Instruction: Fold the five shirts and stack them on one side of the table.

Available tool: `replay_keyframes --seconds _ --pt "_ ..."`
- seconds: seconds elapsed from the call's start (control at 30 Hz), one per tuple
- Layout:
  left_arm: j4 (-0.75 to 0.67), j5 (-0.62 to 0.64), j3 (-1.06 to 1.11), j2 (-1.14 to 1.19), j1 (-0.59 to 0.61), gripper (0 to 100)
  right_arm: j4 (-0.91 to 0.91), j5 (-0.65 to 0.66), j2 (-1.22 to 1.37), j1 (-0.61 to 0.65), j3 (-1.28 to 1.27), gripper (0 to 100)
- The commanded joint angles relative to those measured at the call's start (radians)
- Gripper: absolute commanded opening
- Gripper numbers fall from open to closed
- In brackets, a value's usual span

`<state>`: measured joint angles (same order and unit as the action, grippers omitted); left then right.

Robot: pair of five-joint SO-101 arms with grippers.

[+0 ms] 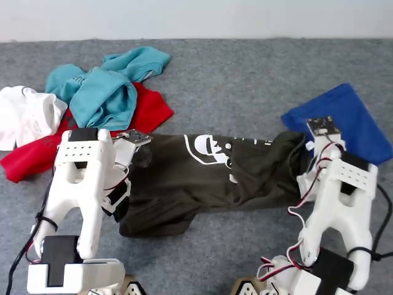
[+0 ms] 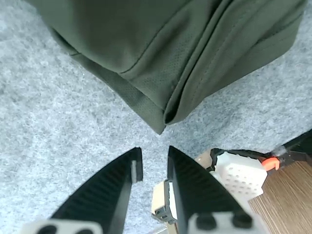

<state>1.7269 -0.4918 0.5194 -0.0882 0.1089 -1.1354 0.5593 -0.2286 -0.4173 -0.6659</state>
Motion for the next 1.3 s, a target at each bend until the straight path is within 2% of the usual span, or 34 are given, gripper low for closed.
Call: replay_keyframes --seconds 0.0,0.17,0.37,0.53,0.63,0.8,0.9,1.03,1.17,1.27 --pt "0.025 0.011 0.001 -0.032 -0.003 9 -0.045 0.044 -0.048 -0.058 -0.018 1.4" --pt "0.025 0.011 0.001 -0.032 -0.003 9 -0.044 0.098 -0.050 -0.119 -0.100 1.4" --pt "0.025 0.011 0.001 -0.032 -0.003 9 0.012 0.117 -0.050 -0.124 -0.175 2.1" --pt "0.025 0.011 0.001 -0.032 -0.003 9 0.005 0.120 -0.051 -0.124 -0.172 12.4" --pt "0.025 0.011 0.001 -0.032 -0.003 9 -0.061 0.121 -0.053 -0.122 -0.137 16.9" --pt "0.025 0.011 0.001 -0.032 -0.003 9 -0.303 0.132 -0.053 -0.117 0.037 17.0" --pt "0.025 0.011 0.001 -0.032 -0.003 9 -0.340 0.137 -0.084 -0.114 0.161 16.9" --pt "0.025 0.011 0.001 -0.032 -0.003 9 -0.248 0.011 -0.153 -0.025 0.262 16.9" --pt "0.025 0.011 0.002 -0.032 -0.003 9 -0.113 -0.141 -0.153 0.160 0.203 16.8" --pt "0.025 0.011 0.002 -0.032 -0.003 9 0.008 -0.209 -0.130 0.297 0.153 16.8"
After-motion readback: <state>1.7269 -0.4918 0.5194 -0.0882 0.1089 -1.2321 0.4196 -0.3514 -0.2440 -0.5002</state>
